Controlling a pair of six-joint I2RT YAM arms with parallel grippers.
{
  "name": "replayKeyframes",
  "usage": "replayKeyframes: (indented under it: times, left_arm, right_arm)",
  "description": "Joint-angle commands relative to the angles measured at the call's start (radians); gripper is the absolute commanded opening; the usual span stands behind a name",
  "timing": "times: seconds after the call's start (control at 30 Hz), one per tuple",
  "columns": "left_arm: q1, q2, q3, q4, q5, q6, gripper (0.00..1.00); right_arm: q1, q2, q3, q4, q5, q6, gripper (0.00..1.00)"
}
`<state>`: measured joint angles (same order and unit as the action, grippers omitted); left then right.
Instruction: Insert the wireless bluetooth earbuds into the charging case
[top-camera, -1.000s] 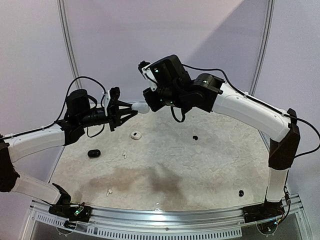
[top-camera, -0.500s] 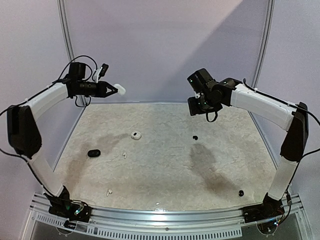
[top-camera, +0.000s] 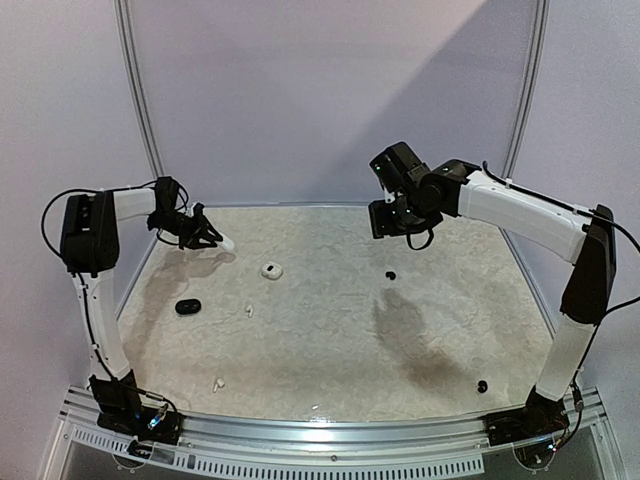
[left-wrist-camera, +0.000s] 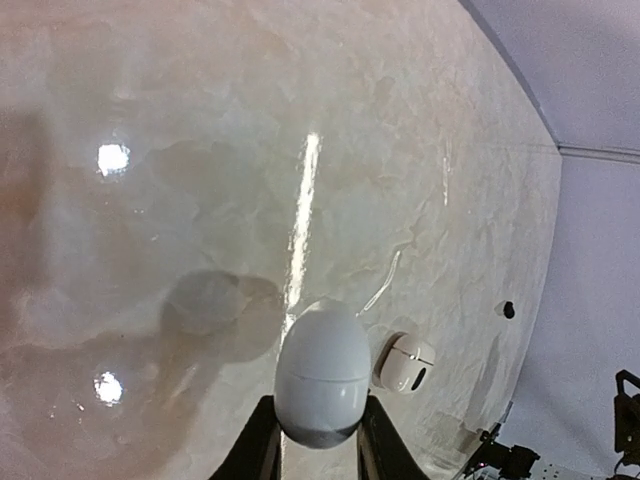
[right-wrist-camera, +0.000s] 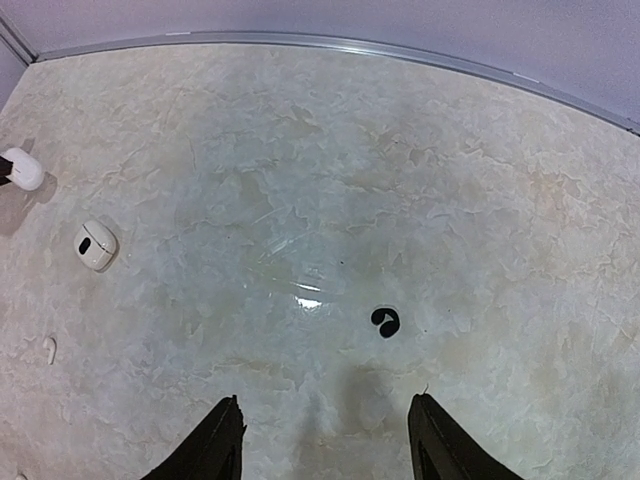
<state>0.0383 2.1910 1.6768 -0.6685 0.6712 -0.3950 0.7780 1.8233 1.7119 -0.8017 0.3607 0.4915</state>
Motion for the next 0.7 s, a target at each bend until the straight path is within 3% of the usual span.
replayKeyframes:
  times: [0.0,0.3,0.37,0.4,0.43,0.47,0.67]
  left_arm:
    - [0.004,0.037,-0.038,0.002,-0.007,-0.005,0.12]
    - [0.020,0.039,-0.097,-0.021,-0.014,0.028,0.26]
    - [0.024,0.024,-0.102,-0.034,-0.029,0.014,0.46]
    - [0.024,0.010,-0.104,-0.046,-0.058,0.006,0.61]
    - [0.025,-0.010,-0.104,-0.065,-0.102,0.002,0.86]
    - [0.025,-0.041,-0.103,-0.082,-0.144,0.008,0.98]
    - [0.023,-0.227,-0.093,-0.148,-0.292,0.224,0.99]
  right_arm:
    - [0.000,0.023,0.000,-0.003,-0.007,0.012,0.57]
    - [0.000,0.023,0.028,0.001,-0.006,0.000,0.58]
    - [0.000,0.021,0.034,0.001,-0.003,-0.005,0.59]
    - [0.000,0.021,0.037,0.002,-0.003,-0.008,0.59]
    - [0.000,0.019,0.040,0.003,-0.004,-0.011,0.60]
    - [0.000,0.018,0.042,0.004,-0.005,-0.014,0.60]
    - [0.000,0.020,0.049,0.023,-0.027,-0.035,0.64]
